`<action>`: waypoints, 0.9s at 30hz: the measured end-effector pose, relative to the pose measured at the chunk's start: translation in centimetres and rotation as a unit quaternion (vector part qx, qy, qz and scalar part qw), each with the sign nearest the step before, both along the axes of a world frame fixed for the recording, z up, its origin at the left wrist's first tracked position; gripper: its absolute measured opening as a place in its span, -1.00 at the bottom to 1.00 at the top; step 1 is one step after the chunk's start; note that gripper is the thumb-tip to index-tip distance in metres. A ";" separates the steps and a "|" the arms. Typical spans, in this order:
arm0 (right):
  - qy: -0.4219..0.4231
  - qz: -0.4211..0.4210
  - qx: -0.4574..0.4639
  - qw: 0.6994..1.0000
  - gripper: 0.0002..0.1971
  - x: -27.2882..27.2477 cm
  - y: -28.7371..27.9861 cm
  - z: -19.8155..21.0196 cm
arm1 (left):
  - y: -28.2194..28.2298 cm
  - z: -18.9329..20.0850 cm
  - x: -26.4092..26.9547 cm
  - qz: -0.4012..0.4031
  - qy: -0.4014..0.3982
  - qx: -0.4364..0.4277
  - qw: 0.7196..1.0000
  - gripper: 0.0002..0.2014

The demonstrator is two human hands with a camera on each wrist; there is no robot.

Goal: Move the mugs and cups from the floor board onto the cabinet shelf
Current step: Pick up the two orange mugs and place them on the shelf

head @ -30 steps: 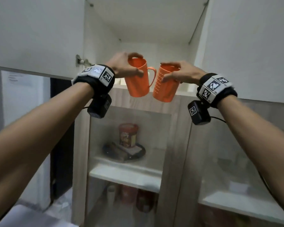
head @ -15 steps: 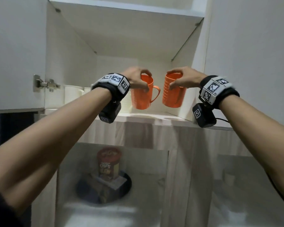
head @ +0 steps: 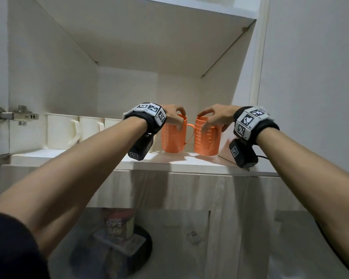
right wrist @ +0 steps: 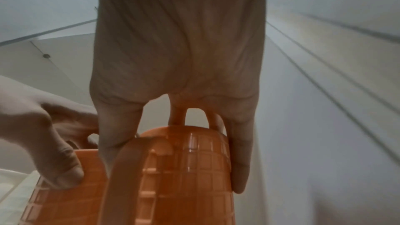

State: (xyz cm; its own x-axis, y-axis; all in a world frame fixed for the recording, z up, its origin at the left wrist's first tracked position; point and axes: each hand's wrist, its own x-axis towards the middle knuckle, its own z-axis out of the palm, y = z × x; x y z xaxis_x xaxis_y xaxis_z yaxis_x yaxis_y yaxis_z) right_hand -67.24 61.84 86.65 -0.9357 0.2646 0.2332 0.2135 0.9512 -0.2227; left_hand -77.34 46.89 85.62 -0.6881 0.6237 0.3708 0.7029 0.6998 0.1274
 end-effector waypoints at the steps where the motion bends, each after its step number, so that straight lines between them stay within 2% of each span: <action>1: -0.005 -0.003 0.002 1.000 -0.30 -0.4 0.1 -0.3 | 0.2 -0.2 -0.4 0.002 -0.006 -0.003 1.000 -0.40; 4: -0.021 -0.008 0.006 1.000 -0.32 -1.4 0.4 -1.0 | 0.7 -0.7 -1.2 0.002 -0.014 -0.011 1.000 -0.40; 7: -0.034 -0.005 0.000 0.999 -0.36 -1.9 0.8 -1.4 | 1.0 -1.0 -1.6 -0.003 -0.022 -0.011 1.000 -0.31; 11: -0.035 -0.009 0.056 0.998 -0.44 -2.0 1.3 -1.3 | 1.5 -1.6 -2.0 -0.013 -0.041 -0.011 0.999 -0.27; 16: 0.013 -0.010 0.123 0.992 -0.55 -1.8 0.9 -1.1 | 0.8 -1.4 -2.0 0.003 -0.024 -0.023 0.999 -0.42; 19: 0.017 -0.023 0.167 0.985 -0.52 -2.3 0.5 -0.9 | -0.4 -0.3 -1.8 -0.004 0.012 -0.017 1.000 -0.49; 23: 0.023 -0.025 0.168 0.985 -0.50 -3.5 0.6 -0.9 | -1.1 -0.3 -2.5 0.009 0.047 -0.059 0.997 -0.66; 27: 0.026 -0.017 0.147 0.989 -0.51 -4.6 0.6 -1.3 | -1.3 -1.0 -3.4 0.039 0.068 -0.073 0.994 -0.71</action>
State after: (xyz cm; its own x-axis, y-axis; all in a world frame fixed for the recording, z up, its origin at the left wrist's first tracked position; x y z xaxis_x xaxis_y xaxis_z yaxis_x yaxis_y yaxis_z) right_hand -71.85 62.41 85.35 -0.9120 0.2089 0.3530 0.2419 0.9689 0.0517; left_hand -80.75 45.63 84.60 -0.6861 0.6240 0.3741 0.6492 0.7571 -0.0722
